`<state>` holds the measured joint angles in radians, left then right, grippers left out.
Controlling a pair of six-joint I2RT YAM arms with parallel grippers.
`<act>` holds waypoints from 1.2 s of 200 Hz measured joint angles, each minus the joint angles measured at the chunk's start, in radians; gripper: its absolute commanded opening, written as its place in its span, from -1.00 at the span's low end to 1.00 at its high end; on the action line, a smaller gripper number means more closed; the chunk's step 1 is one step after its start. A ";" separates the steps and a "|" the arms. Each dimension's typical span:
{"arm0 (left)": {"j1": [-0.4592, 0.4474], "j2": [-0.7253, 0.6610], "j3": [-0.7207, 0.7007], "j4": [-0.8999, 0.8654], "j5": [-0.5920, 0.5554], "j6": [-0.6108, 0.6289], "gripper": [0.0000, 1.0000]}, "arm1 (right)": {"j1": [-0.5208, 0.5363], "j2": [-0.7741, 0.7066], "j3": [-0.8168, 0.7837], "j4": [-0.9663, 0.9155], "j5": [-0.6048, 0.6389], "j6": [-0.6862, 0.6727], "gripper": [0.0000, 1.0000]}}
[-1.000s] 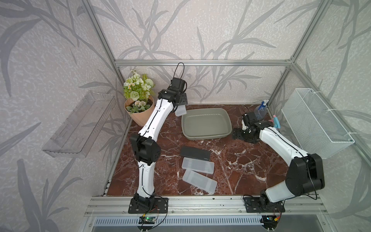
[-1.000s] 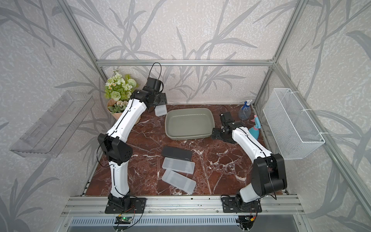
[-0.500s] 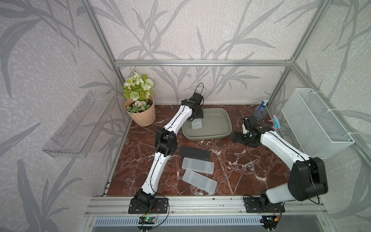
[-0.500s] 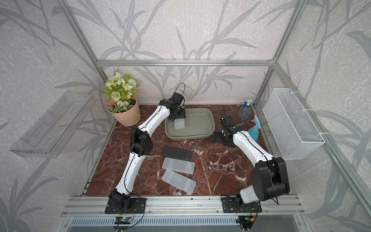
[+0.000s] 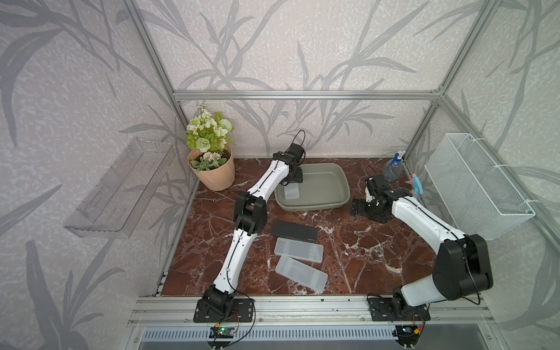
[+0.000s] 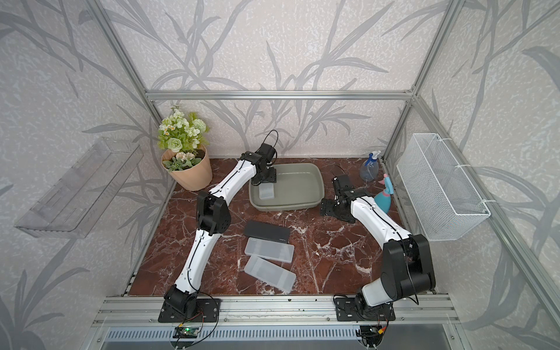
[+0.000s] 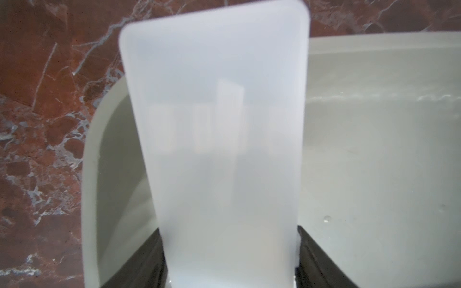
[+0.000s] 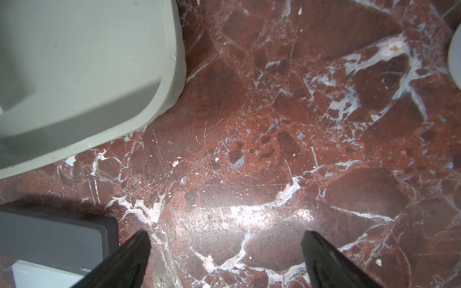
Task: Put the pencil case into the storage box
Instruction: Place the pencil case at the storage box, then pick up the pencil case from the center of the board.
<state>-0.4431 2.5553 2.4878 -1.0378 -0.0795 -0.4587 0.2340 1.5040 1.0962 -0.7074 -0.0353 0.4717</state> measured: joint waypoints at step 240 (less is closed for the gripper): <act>-0.013 -0.711 -0.523 0.171 -0.320 -0.018 0.87 | 0.222 0.017 0.087 -0.014 -0.053 -0.154 0.98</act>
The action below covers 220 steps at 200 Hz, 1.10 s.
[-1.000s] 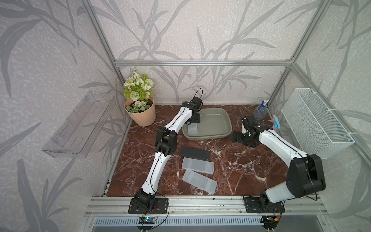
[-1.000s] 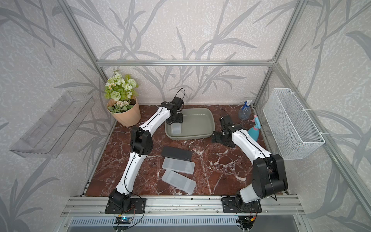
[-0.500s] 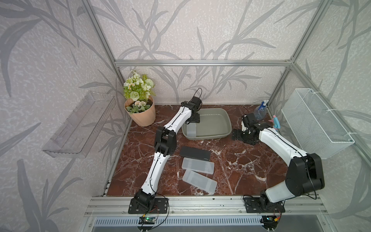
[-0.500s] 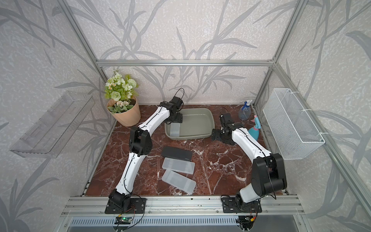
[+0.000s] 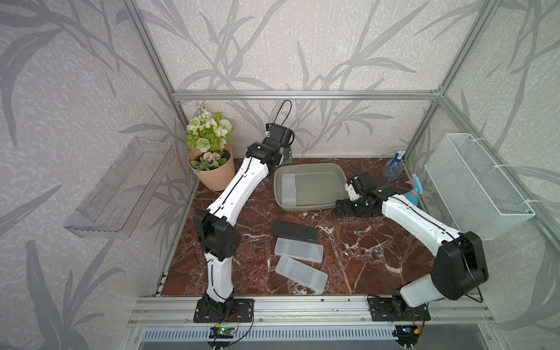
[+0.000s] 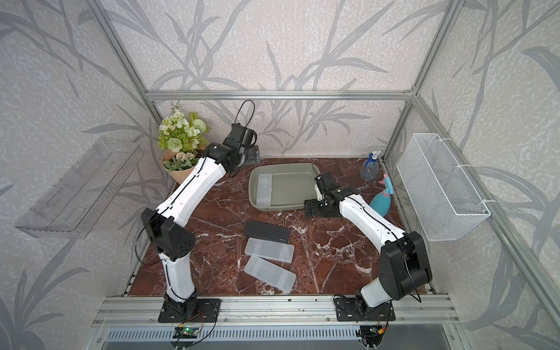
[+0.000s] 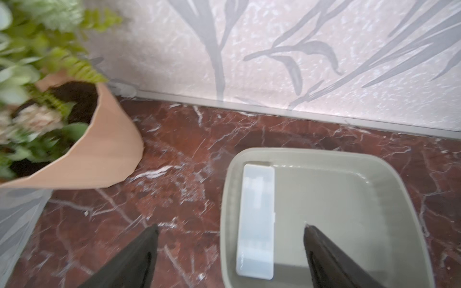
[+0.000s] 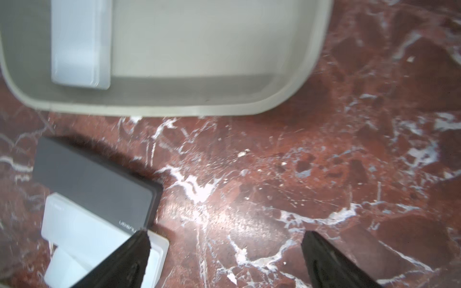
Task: Put the pencil case into the storage box
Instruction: Pick up the pencil case from the center of the board.
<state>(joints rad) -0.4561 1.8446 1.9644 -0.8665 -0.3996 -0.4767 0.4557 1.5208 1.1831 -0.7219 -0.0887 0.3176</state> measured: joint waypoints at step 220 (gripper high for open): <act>0.296 -0.844 -1.120 0.190 0.195 -0.166 1.00 | 0.745 0.216 0.092 -0.050 -0.018 -0.093 0.99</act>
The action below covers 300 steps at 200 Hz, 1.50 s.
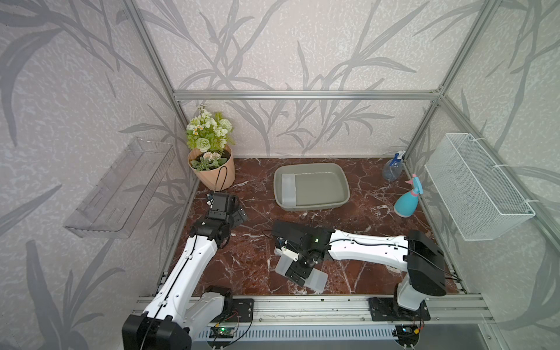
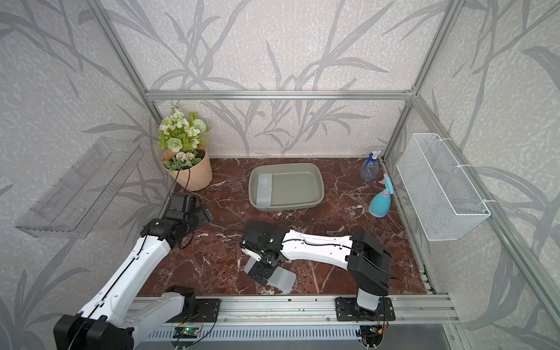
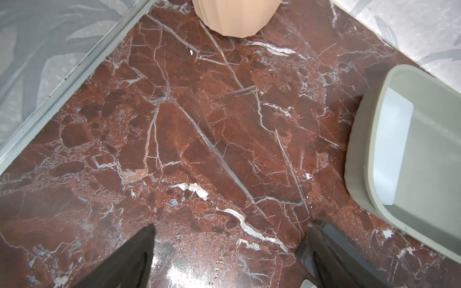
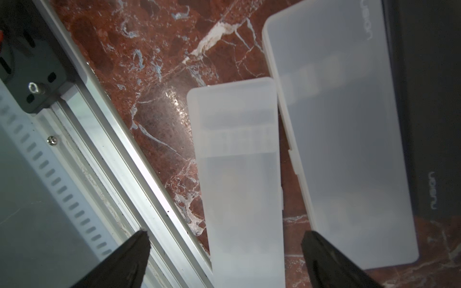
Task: Put the pencil case into the storage box
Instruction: Pick up the pencil case from the center of the board.
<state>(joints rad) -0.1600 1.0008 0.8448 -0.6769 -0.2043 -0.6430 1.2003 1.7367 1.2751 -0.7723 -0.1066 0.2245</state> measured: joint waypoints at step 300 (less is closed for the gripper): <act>-0.035 0.041 0.011 -0.004 -0.037 0.021 1.00 | 0.055 -0.110 0.079 -0.147 0.284 -0.059 0.21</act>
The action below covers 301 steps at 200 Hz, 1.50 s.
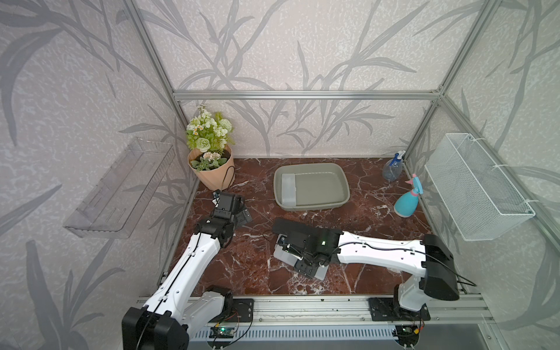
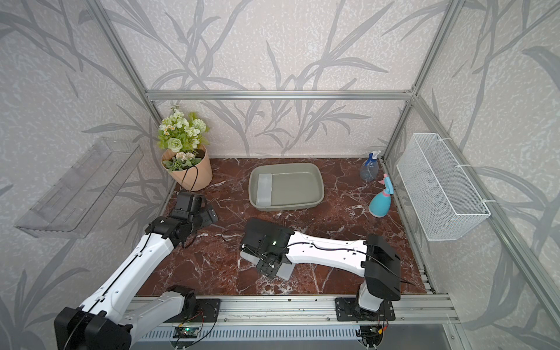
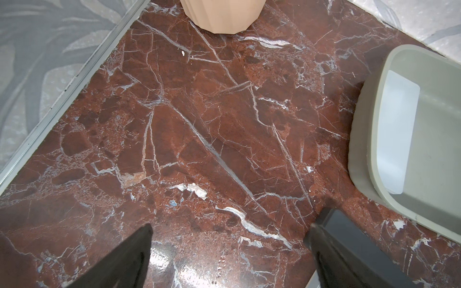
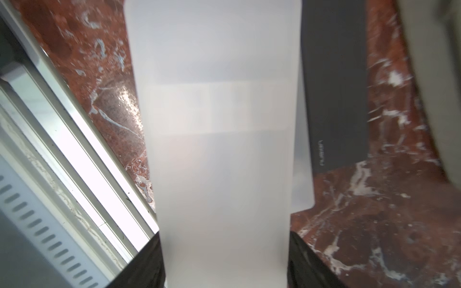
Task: Put the pencil case into the storage box
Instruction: Pick up the pencil case from the center of the board, then place the pencil case at the storage box.
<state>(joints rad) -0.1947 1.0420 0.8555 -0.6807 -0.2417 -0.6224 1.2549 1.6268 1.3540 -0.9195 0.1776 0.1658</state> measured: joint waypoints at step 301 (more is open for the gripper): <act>0.039 -0.021 0.037 -0.082 0.016 -0.043 1.00 | -0.665 1.036 1.352 -0.265 -0.008 0.187 0.32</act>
<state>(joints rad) -0.1555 1.0214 0.8921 -0.7628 -0.2260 -0.6659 0.5900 2.6625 2.7064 -1.1847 0.1692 0.3531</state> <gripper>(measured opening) 0.999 0.715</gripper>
